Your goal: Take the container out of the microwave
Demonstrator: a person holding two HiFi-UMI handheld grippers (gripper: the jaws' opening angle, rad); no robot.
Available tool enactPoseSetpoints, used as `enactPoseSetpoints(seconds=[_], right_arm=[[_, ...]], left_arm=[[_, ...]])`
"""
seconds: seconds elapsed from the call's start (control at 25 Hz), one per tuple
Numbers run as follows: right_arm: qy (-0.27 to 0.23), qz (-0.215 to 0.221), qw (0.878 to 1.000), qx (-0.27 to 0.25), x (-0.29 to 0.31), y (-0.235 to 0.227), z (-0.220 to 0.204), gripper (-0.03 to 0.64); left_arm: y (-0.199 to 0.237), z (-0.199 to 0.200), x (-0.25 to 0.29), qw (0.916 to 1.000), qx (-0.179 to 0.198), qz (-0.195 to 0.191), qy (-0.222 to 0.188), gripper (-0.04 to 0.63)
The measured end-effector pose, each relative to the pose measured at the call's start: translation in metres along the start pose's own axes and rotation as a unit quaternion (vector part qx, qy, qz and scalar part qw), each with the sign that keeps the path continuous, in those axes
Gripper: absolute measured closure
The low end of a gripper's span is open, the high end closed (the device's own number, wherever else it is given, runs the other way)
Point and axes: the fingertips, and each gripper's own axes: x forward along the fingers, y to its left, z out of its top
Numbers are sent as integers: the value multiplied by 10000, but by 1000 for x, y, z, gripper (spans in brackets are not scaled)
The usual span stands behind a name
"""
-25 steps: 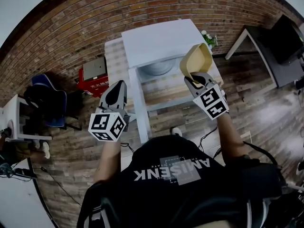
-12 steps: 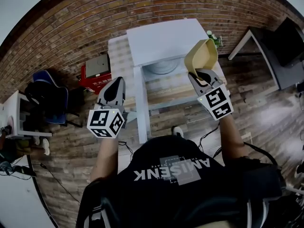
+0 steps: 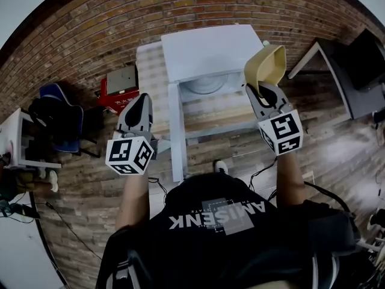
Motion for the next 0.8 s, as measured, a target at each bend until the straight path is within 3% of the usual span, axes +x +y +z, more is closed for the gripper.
enactPoseSetpoints(seconds=[0.2, 0.8], right_arm=[[-164, -97, 9997, 146, -5, -9, 1, 558], [-228, -75, 9996, 118, -13, -16, 5, 563]], left_arm=[[-1, 3, -5, 9996, 258, 90, -55, 581], [-8, 6, -3, 9997, 116, 175, -141, 581]])
